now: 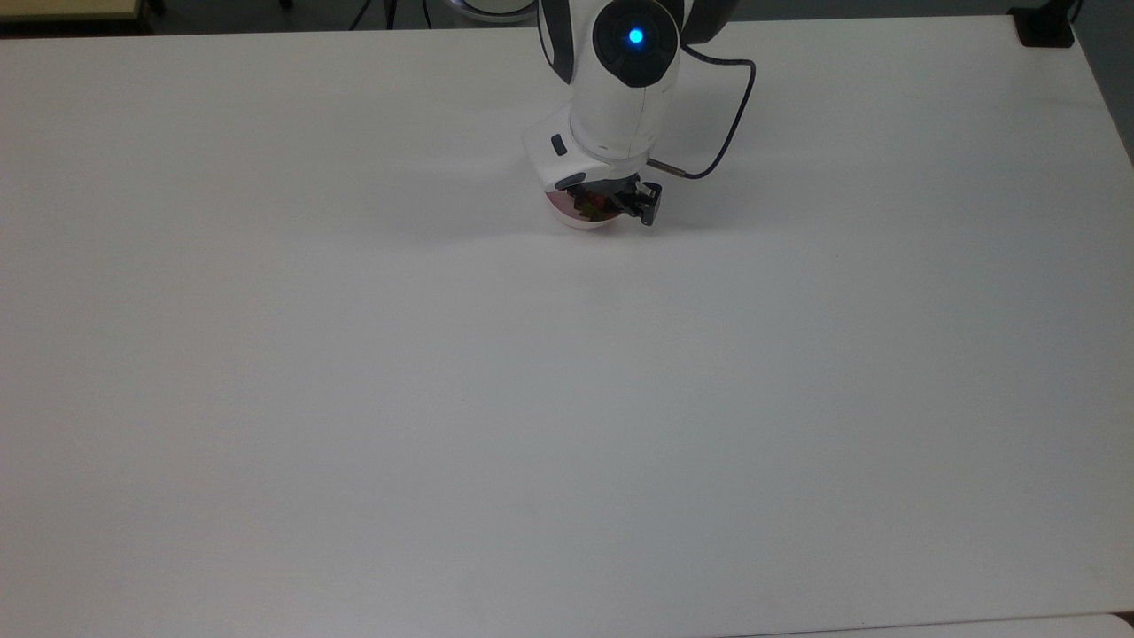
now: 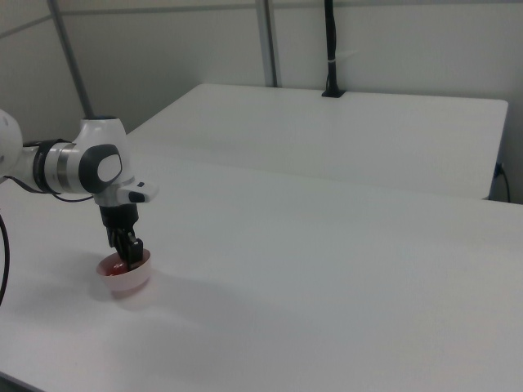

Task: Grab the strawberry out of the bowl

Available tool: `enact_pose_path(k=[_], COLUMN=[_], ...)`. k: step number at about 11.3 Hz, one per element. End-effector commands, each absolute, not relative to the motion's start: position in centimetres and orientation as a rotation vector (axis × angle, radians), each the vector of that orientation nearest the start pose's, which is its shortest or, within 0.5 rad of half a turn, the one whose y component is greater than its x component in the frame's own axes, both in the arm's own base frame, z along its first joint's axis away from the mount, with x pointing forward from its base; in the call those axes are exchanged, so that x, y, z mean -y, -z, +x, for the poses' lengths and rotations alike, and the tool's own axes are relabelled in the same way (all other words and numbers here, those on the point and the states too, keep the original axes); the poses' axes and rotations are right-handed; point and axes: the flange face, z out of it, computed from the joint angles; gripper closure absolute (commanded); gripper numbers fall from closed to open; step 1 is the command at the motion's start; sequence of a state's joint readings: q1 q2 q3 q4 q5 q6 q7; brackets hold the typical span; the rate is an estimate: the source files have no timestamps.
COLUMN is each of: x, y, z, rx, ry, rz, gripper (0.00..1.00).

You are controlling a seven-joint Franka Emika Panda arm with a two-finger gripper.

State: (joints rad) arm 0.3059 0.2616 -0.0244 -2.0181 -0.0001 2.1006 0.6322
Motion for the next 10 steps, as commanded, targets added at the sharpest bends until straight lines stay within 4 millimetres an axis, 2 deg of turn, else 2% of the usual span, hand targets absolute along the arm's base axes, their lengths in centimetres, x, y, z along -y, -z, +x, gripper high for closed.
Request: enact_pose_path(k=[1,6,8,10], x=[-15.6,-14.5,-14.2,-13.9], y=[-32.4,-37.4,-37.6,-36.8], z=[54.4,55.8,55.5,54.6], rx=[-0.596,-0.630,-0.596,-0.380], ry=[-0.251,-0.212,-0.246,-0.345], rz=[-3.128,-3.062,-3.060,-3.096], gripper=[0.68,0.69,0.68,0.00])
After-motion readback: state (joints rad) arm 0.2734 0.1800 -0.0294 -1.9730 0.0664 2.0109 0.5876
